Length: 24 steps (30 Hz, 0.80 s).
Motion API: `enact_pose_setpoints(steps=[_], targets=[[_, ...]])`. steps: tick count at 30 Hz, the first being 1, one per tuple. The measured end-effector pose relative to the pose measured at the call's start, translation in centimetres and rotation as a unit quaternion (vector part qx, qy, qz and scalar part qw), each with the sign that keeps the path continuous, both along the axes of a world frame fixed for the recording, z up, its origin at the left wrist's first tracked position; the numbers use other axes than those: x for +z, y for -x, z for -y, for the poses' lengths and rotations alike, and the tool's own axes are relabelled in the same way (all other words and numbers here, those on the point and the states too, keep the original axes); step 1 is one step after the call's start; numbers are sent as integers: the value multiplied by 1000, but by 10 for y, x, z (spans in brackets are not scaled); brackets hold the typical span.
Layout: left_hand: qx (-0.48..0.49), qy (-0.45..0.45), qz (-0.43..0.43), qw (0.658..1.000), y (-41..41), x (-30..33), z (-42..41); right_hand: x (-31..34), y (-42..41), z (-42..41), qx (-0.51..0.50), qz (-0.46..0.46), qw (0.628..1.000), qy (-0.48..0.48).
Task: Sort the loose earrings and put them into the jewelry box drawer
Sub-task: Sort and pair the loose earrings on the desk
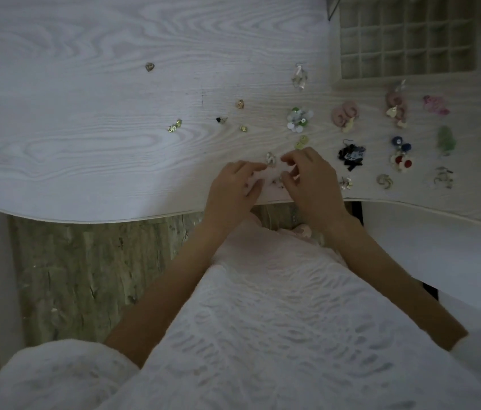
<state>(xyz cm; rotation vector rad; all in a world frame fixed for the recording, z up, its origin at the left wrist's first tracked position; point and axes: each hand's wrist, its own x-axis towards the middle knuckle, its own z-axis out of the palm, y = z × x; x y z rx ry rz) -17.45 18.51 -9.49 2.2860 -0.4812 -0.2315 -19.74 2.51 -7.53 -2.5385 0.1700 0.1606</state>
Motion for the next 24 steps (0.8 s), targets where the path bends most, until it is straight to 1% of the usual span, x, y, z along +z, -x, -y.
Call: enact_pose_setpoints(steps=[2, 4, 7, 9, 12, 15, 18, 21, 24], targets=[[34, -18, 49, 998, -12, 3, -21, 8, -13, -2, 31, 35, 999, 1], [97, -41, 70, 992, -25, 3, -45, 11, -30, -5, 69, 45, 997, 11], [203, -86, 45, 974, -52, -1, -82, 8, -62, -22, 115, 58, 991, 34], [239, -97, 15, 966, -72, -7, -96, 1, -82, -31, 113, 56, 990, 68], [232, -113, -14, 966, -94, -13, -100, -11, -103, -37, 86, 0, 993, 84], [203, -98, -29, 974, -104, -14, -91, -17, -110, -44, 59, -50, 997, 30], [172, -70, -29, 982, -104, -13, -80, -20, -110, -55, 68, -53, 996, -16], [162, -45, -28, 985, -103, -14, -75, -22, -112, -59, 60, -41, 997, -31], [150, -43, -33, 987, -102, -14, -74, -22, -112, -57, 48, -43, 997, -31]])
